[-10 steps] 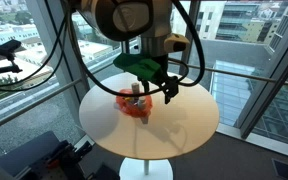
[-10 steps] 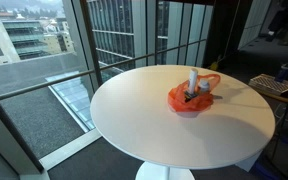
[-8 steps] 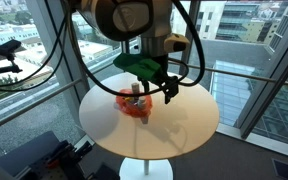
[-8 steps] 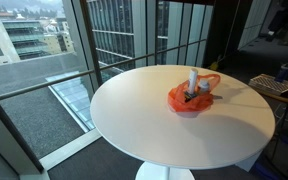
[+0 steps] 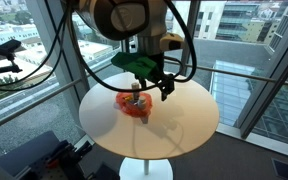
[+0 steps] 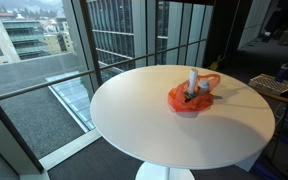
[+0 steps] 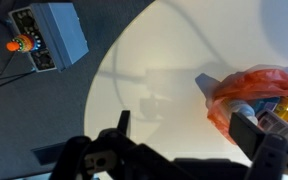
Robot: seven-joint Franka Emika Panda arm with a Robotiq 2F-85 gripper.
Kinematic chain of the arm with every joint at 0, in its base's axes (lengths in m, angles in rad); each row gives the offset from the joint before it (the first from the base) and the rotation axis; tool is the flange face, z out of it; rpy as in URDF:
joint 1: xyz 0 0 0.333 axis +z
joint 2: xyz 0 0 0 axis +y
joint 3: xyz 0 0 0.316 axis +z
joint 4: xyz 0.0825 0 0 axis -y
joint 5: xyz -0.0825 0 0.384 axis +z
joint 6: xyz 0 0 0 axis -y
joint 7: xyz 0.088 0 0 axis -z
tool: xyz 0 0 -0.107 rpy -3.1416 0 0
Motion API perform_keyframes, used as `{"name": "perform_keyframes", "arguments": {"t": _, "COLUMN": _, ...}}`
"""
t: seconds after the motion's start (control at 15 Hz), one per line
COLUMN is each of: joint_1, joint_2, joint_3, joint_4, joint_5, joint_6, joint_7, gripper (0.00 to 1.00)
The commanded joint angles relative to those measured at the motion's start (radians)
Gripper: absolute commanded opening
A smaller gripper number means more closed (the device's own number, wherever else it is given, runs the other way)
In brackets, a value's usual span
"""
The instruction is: Remove the white bottle from the plastic bag and put it on the table
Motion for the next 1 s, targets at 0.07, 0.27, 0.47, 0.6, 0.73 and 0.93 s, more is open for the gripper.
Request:
{"name": "perform_keyframes", "arguments": {"t": 0.07, "joint_1": 0.022, "joint_2": 0.020, "joint_3": 0.054, "joint_4": 0.002, "joint_5": 0.038, "joint_6": 0.044, "joint_7": 0.063, "gripper": 1.00}}
{"name": "perform_keyframes", "arguments": {"t": 0.27, "joint_1": 0.041, "joint_2": 0.058, "joint_3": 0.089, "joint_4": 0.020, "joint_5": 0.065, "joint_6": 0.061, "joint_7": 0.140, "gripper": 1.00}}
{"name": "perform_keyframes", "arguments": {"t": 0.47, "joint_1": 0.051, "joint_2": 0.102, "joint_3": 0.119, "joint_4": 0.035, "joint_5": 0.059, "joint_6": 0.088, "joint_7": 0.253, "gripper": 1.00}}
{"name": "perform_keyframes", "arguments": {"t": 0.6, "joint_1": 0.050, "joint_2": 0.133, "joint_3": 0.134, "joint_4": 0.046, "joint_5": 0.037, "joint_6": 0.108, "joint_7": 0.335, "gripper": 1.00}}
{"name": "perform_keyframes", "arguments": {"t": 0.73, "joint_1": 0.047, "joint_2": 0.164, "joint_3": 0.142, "joint_4": 0.060, "joint_5": 0.016, "joint_6": 0.117, "joint_7": 0.414, "gripper": 1.00}}
{"name": "perform_keyframes", "arguments": {"t": 0.93, "joint_1": 0.050, "joint_2": 0.194, "joint_3": 0.143, "joint_4": 0.074, "joint_5": -0.008, "joint_6": 0.120, "joint_7": 0.478, "gripper": 1.00}}
